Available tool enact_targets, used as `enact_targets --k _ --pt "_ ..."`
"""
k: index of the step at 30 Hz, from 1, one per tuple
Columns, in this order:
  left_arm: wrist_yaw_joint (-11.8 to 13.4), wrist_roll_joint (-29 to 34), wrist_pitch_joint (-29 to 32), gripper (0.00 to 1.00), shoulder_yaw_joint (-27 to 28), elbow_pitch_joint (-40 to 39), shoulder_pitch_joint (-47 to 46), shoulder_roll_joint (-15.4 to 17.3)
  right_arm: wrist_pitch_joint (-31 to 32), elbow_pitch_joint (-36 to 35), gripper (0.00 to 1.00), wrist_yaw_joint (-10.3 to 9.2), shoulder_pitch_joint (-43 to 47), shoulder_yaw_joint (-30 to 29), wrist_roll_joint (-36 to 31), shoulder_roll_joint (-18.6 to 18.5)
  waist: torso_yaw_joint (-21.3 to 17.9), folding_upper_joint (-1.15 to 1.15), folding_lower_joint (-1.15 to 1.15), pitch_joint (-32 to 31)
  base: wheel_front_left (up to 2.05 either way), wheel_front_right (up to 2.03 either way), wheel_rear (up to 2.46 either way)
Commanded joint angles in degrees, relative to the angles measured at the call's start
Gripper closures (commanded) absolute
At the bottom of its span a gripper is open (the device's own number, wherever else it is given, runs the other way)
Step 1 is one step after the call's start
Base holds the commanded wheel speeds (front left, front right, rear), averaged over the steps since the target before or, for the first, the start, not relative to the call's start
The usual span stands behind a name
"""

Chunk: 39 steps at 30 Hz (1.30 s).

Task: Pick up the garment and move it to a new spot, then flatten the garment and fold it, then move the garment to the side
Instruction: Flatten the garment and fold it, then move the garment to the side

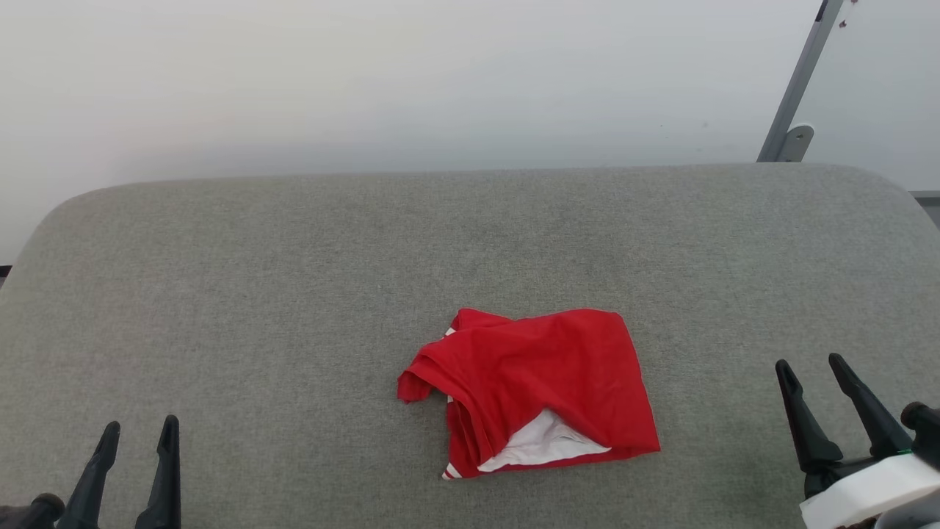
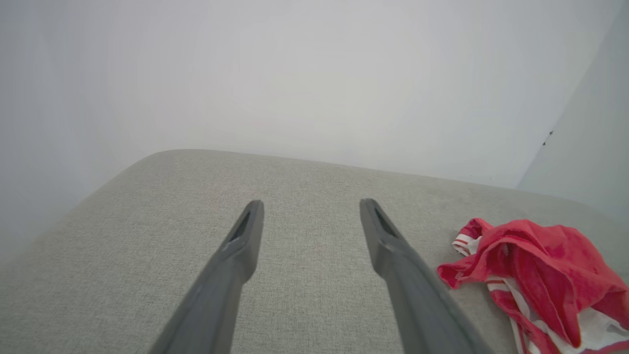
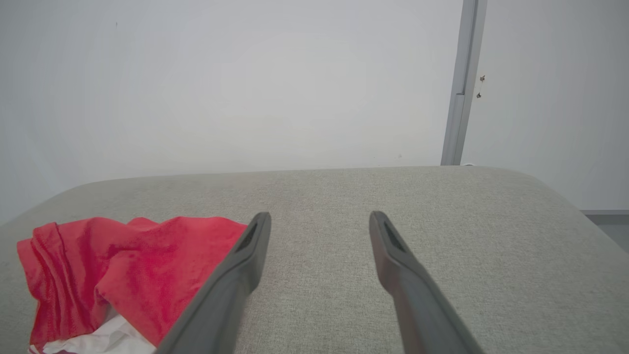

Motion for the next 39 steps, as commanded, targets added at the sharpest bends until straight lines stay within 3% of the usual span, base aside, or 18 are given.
enact_targets --k 1,13,18,27,39 --pt "-0.2 -0.11 -0.25 0.0 0.19 -0.15 0.2 -0.11 -0.43 -0.36 0.0 -0.03 0.8 -0.21 -0.49 0.38 0.07 0.0 0.0 0.03 0.0 0.0 0.0" --pt "-0.2 -0.41 -0.25 0.0 -0.34 -0.3 -0.65 -0.41 -0.43 -1.79 0.0 -0.03 2.16 -0.3 -0.98 1.67 0.64 0.0 0.0 0.21 0.0 0.0 0.0" --pt "-0.2 -0.48 -0.25 0.0 -0.42 -0.3 -1.43 -0.73 1.17 -1.55 0.0 -0.03 0.64 1.73 1.83 1.07 1.05 0.0 0.0 0.51 0.0 0.0 0.0" --pt "-0.2 -0.82 -0.25 0.0 -0.97 -0.18 -2.03 -1.16 11.91 -0.59 0.0 -0.03 -5.97 7.26 7.06 -2.58 2.27 0.0 0.0 1.75 0.0 0.0 0.0" --pt "-0.2 -1.86 -0.25 0.0 -3.72 0.78 -5.49 -1.64 34.05 2.86 0.0 -0.03 -17.46 14.46 15.46 -6.6 6.48 0.0 0.0 7.1 0.0 0.0 0.0"
